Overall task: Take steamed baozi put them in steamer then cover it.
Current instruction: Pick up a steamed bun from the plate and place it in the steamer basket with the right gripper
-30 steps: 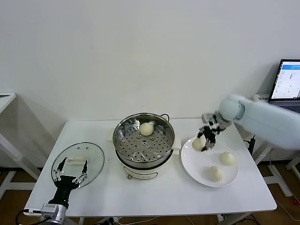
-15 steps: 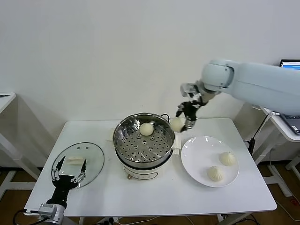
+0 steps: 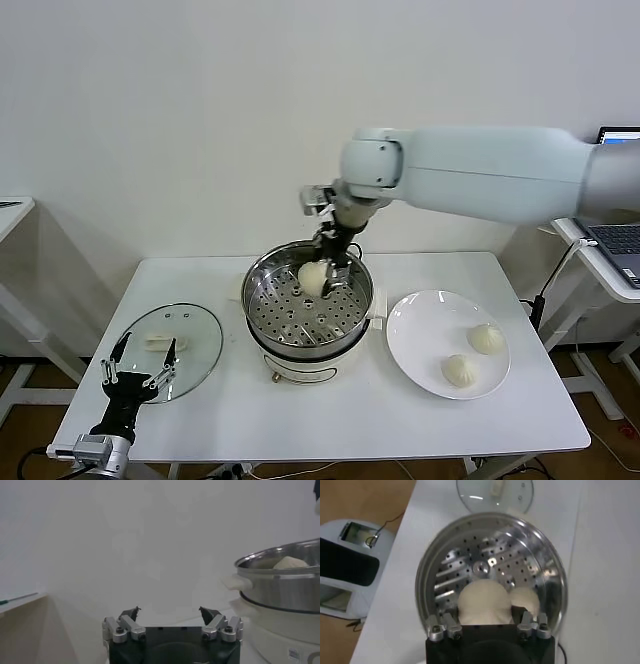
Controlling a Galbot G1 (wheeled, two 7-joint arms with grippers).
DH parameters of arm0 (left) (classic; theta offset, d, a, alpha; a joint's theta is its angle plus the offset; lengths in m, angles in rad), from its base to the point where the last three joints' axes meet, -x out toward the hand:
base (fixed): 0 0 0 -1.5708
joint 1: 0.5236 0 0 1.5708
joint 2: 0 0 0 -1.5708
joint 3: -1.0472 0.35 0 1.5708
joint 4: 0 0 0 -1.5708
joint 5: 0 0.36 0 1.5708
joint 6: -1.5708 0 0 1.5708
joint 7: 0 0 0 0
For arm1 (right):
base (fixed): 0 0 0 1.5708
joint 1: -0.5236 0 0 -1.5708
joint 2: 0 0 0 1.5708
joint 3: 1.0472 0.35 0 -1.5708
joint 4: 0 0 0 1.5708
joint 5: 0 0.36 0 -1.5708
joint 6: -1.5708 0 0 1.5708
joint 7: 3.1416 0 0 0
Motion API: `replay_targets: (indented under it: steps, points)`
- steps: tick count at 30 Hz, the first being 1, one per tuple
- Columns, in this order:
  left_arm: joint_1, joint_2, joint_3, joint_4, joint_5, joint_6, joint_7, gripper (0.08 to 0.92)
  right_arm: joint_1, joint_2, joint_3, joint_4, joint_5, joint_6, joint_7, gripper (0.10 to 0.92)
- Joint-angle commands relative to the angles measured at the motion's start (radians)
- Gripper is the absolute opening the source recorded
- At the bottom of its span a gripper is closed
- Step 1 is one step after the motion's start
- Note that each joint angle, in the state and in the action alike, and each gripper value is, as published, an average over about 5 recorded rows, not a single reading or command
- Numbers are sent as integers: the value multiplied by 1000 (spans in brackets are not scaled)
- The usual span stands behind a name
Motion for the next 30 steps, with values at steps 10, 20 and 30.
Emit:
replay_targets:
  steps: [10, 20, 30]
  points:
    - [-1, 1, -26, 15, -1, 0, 3, 823, -213, 157, 91, -297, -121, -10, -37, 696]
    - [-8, 1, -18, 25, 0, 0, 3, 823, -262, 181, 114, -344, -139, -10, -34, 696]
    - [-7, 1, -23, 29, 0, -2, 6, 823, -307, 212, 129, -373, -150, -11, -32, 696]
